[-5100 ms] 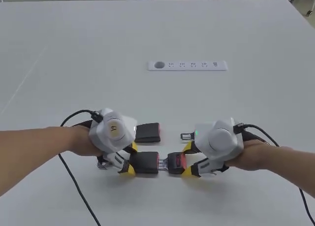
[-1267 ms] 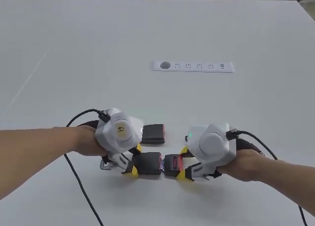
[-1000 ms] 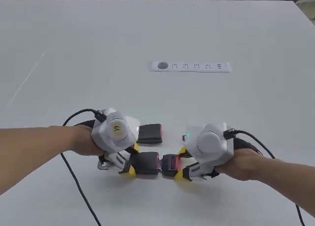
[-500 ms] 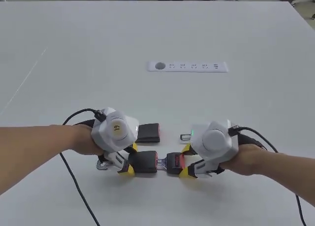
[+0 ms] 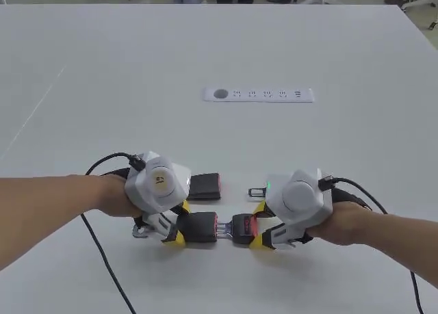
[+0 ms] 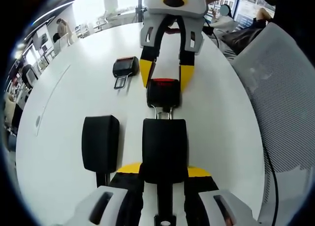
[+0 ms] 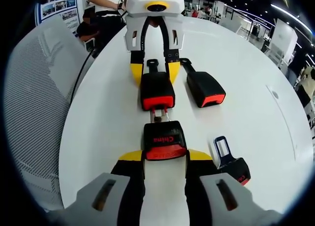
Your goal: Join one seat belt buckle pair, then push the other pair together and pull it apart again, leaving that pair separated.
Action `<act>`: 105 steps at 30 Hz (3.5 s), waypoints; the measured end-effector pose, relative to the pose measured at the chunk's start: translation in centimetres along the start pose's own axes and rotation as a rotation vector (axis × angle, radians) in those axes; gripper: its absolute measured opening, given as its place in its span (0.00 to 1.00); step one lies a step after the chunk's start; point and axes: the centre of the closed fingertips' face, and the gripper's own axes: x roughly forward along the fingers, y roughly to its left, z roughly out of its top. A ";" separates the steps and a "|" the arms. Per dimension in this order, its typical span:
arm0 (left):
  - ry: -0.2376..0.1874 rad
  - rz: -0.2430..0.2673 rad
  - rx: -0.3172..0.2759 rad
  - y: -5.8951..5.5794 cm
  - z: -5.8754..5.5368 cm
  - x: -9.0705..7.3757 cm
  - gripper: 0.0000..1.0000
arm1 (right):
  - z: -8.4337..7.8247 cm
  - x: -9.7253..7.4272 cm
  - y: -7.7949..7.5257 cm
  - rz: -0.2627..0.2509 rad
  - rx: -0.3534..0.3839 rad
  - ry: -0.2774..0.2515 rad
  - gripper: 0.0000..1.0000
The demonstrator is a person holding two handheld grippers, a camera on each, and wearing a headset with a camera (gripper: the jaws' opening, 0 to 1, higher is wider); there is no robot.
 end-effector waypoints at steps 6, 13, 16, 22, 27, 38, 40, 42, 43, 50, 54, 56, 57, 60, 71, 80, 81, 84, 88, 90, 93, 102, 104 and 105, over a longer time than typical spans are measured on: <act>0.001 -0.002 0.004 0.0 0.0 0.0 0.31 | -0.3 -0.3 0.0 -0.004 0.004 0.007 0.29; 0.001 -0.003 0.004 0.0 -0.1 0.0 0.31 | -0.9 -0.8 0.0 -0.007 0.002 0.019 0.29; 0.000 -0.003 0.005 0.0 -0.1 0.0 0.31 | -1.3 -1.0 0.0 -0.007 0.001 0.026 0.29; 0.002 -0.003 0.005 0.0 -0.1 0.0 0.31 | -2.2 -1.6 -0.3 -0.009 0.009 0.031 0.29; 0.005 -0.002 0.007 -0.1 0.0 0.0 0.31 | -3.1 -2.0 -0.5 -0.008 0.001 0.044 0.29; 0.012 0.000 0.015 -0.3 0.0 -0.1 0.32 | -4.9 -3.4 -0.5 -0.005 -0.005 0.072 0.30; 0.011 0.000 0.016 -0.2 0.0 -0.1 0.32 | -5.0 -3.6 -0.4 -0.005 -0.006 0.072 0.30; 0.011 0.000 0.017 -0.2 0.0 -0.1 0.32 | -5.2 -3.7 -0.4 -0.006 -0.004 0.075 0.30; 0.011 -0.001 0.019 -0.2 0.0 -0.1 0.32 | -5.4 -3.8 -0.5 -0.007 -0.006 0.077 0.30; 0.011 -0.001 0.023 -0.1 0.0 0.0 0.32 | -6.0 -4.3 -0.6 -0.009 -0.002 0.083 0.30; 0.015 -0.001 0.028 -0.1 0.1 0.0 0.32 | -6.5 -4.5 -0.7 -0.010 0.003 0.086 0.30; 0.017 -0.002 0.031 -0.1 0.1 0.0 0.32 | -6.7 -4.7 -0.7 -0.009 0.005 0.086 0.30; 0.016 -0.002 0.031 -0.2 0.1 0.0 0.32 | -6.8 -4.7 -0.8 -0.010 0.005 0.086 0.30; 0.014 -0.001 0.028 -0.1 0.1 0.0 0.33 | -7.1 -4.9 -0.8 -0.010 0.004 0.087 0.30; 0.023 0.001 0.021 -0.2 0.2 0.0 0.33 | -7.3 -5.0 -0.7 -0.007 0.014 0.091 0.31; 0.049 0.004 0.036 -0.4 0.2 0.0 0.36 | -7.8 -5.5 -0.7 -0.018 0.018 0.102 0.38; 0.049 0.007 0.034 -0.3 0.1 -0.1 0.37 | -7.9 -5.6 -0.7 -0.018 0.020 0.103 0.39; 0.051 0.010 0.033 -0.1 0.1 -0.2 0.40 | -7.9 -5.8 -0.9 -0.022 0.028 0.096 0.44; 0.052 0.012 0.026 0.0 -0.2 -0.5 0.41 | -7.8 -6.3 -1.4 -0.029 0.043 0.091 0.48; 0.052 0.015 0.020 0.0 -0.2 -0.9 0.41 | -7.7 -6.5 -1.7 -0.034 0.047 0.084 0.50; 0.044 0.015 0.009 -0.1 0.0 -1.6 0.42 | -7.9 -6.6 -2.4 -0.039 0.047 0.078 0.51; 0.045 0.043 -0.008 1.3 -1.1 -3.0 0.43 | -7.2 -7.5 -3.1 -0.057 0.044 0.072 0.53; 0.041 0.048 -0.013 1.5 -1.0 -3.2 0.43 | -7.2 -7.6 -3.3 -0.059 0.038 0.074 0.52; 0.040 0.051 -0.013 1.7 -1.0 -3.3 0.44 | -7.1 -7.6 -3.3 -0.059 0.037 0.074 0.53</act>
